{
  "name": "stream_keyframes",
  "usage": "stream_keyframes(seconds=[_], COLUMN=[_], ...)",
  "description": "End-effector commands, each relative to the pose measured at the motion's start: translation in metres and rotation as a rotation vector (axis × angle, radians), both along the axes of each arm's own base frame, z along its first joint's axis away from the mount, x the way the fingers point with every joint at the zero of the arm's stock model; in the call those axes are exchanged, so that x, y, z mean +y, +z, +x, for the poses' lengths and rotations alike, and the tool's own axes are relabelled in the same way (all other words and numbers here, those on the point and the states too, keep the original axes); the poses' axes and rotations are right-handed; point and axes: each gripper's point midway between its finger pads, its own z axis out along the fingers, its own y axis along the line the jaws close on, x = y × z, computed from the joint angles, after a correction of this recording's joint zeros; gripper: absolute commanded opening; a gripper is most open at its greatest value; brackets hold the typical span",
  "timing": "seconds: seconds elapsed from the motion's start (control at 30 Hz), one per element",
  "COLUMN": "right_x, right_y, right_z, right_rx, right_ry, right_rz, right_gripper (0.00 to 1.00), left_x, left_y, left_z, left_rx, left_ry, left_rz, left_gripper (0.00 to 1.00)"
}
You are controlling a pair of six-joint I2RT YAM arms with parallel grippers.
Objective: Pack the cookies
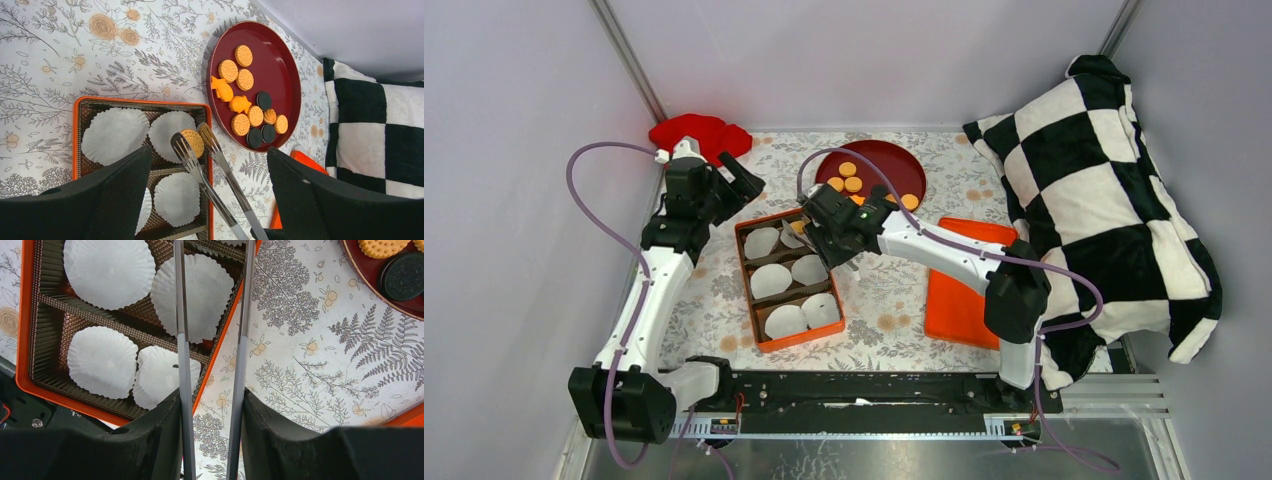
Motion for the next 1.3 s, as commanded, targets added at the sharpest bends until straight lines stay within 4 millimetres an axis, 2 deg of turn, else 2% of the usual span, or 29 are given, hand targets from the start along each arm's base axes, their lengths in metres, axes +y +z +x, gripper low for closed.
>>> stream_keyframes(seconds=[0.0, 0.23, 0.47, 0.67, 0.77, 0.9, 1.13, 1.27], right_x=[0.008, 0.010, 0.012, 0.010, -0.001, -0.029, -0.078, -0.094], right_y=[0.007, 0.001, 0.004, 0.034, 0.051, 0.062, 0.030, 0.013], right_z=[0.010, 0.015, 0.027, 0.033, 0.035, 0.048, 0.080, 0.102], right_rx=[-0.038, -0.039, -0.083, -0.140, -0.187, -0.276, -0.210, -0.178], right_ry=[-0.009, -0.014, -0.031, -0.053, -0.085, -0.178, -0.302, -0.334], right_rz=[0.026, 0.013, -0.005, 0.032, 0.042, -0.014, -0.068, -0.074], right_gripper=[0.43, 0.51, 0.54, 0.51, 0.51, 0.54, 0.53, 0.53], left_x=[-0.002, -0.004, -0.008, -0.011, -0.011, -0.014, -0.018, -0.018], left_y=[0.003, 0.007, 0.009, 0.011, 0.015, 0.018, 0.015, 0.013], left_z=[-0.001, -0.004, -0.004, -0.006, -0.007, -0.007, -0.004, -0.003], left_rx=[-0.025, -0.049, -0.071, -0.080, -0.092, -0.106, -0.095, -0.092], left_ry=[-0.028, -0.047, -0.073, -0.093, -0.098, -0.110, -0.128, -0.125], left_rz=[0.003, 0.007, 0.001, 0.001, -0.001, -0.013, -0.027, -0.026], left_gripper=[0.89, 0.89, 0.90, 0.90, 0.90, 0.90, 0.90, 0.90])
